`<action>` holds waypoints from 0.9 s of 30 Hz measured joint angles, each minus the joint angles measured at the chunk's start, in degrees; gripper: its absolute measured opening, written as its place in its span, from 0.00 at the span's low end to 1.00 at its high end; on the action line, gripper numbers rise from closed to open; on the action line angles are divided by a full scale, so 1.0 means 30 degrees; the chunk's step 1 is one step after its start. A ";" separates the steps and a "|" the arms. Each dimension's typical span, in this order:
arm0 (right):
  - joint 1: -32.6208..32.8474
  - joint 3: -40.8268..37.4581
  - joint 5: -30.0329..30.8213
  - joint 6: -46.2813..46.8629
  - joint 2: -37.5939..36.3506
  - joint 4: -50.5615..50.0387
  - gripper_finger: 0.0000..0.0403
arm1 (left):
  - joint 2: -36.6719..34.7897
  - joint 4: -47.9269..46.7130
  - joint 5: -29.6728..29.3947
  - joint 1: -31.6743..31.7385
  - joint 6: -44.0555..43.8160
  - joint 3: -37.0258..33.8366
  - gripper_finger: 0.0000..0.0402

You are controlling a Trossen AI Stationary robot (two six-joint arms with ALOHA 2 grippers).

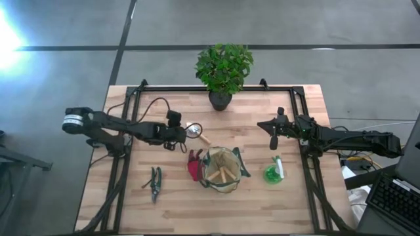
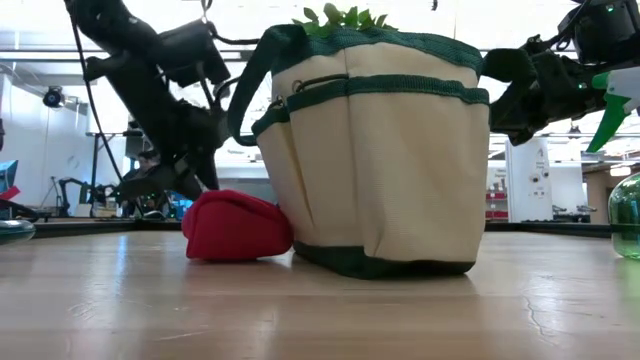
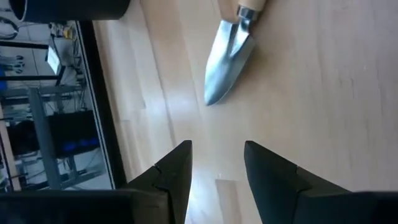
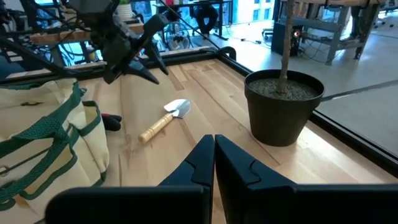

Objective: Pick & Place Garden tools in Gardening bag
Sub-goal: Put the green spray bottle into the gardening bag

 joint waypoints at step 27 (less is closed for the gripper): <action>0.0000 0.0000 -0.0002 0.0000 0.0000 0.0000 0.02 | -0.0058 -0.8066 1.4212 -0.2635 -1.0676 0.3631 0.37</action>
